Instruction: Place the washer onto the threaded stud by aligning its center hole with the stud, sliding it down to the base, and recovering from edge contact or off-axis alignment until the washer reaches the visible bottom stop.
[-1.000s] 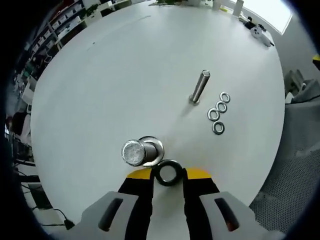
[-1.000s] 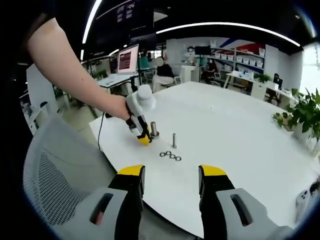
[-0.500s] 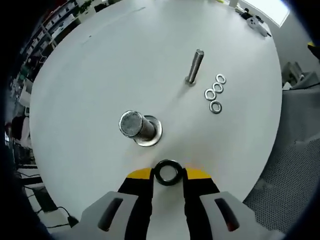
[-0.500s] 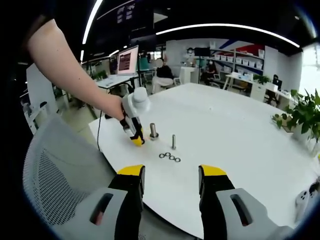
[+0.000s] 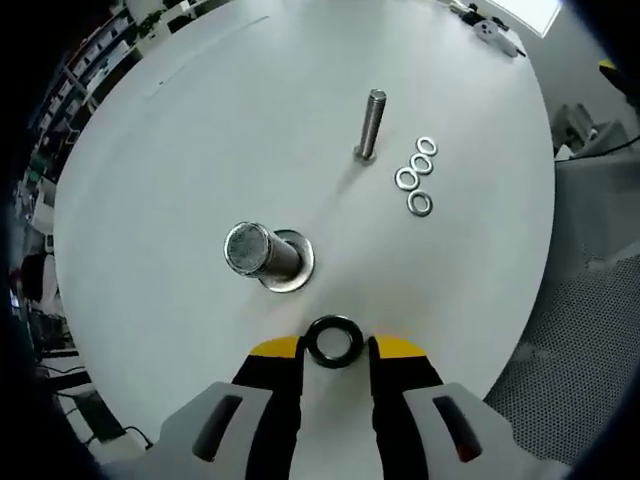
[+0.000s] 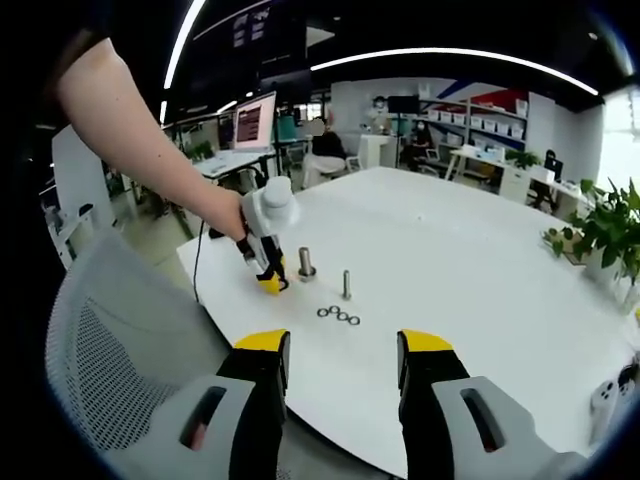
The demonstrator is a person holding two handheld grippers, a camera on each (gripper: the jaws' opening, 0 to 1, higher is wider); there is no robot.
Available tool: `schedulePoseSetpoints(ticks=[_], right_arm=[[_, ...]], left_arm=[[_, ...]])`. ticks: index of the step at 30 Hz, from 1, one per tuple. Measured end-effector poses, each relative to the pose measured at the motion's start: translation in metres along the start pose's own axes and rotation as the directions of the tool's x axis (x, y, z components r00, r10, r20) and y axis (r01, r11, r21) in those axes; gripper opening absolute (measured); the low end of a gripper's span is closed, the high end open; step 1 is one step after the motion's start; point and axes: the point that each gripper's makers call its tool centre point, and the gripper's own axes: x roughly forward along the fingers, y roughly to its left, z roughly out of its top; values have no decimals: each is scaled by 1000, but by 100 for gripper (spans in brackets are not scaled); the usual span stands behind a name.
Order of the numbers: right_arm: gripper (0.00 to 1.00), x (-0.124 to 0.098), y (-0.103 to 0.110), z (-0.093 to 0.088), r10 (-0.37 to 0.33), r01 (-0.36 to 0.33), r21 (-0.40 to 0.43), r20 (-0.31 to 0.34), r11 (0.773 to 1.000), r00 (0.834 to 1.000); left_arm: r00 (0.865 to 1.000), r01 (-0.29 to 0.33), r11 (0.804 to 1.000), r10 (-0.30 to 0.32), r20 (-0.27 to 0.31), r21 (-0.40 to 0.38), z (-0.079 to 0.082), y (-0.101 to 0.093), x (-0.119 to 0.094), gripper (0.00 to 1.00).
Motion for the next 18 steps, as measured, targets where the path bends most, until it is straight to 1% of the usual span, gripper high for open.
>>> schedulePoseSetpoints(ticks=[5,7,18], right_arm=[[45,0,0,0,0,0,-2,-2,1000,1000],[45,0,0,0,-3,3,0,1,1000,1000],[45,1,0,-1,1,-1,0,-2,1000,1000]], left_arm=[[1000,0,1000,1,29,-19,0,2,0,22],[1000,-2,1000,3,28,-10,0,2,0,22],[1000,-19,1000,20,20,-23,0,0,0,20]])
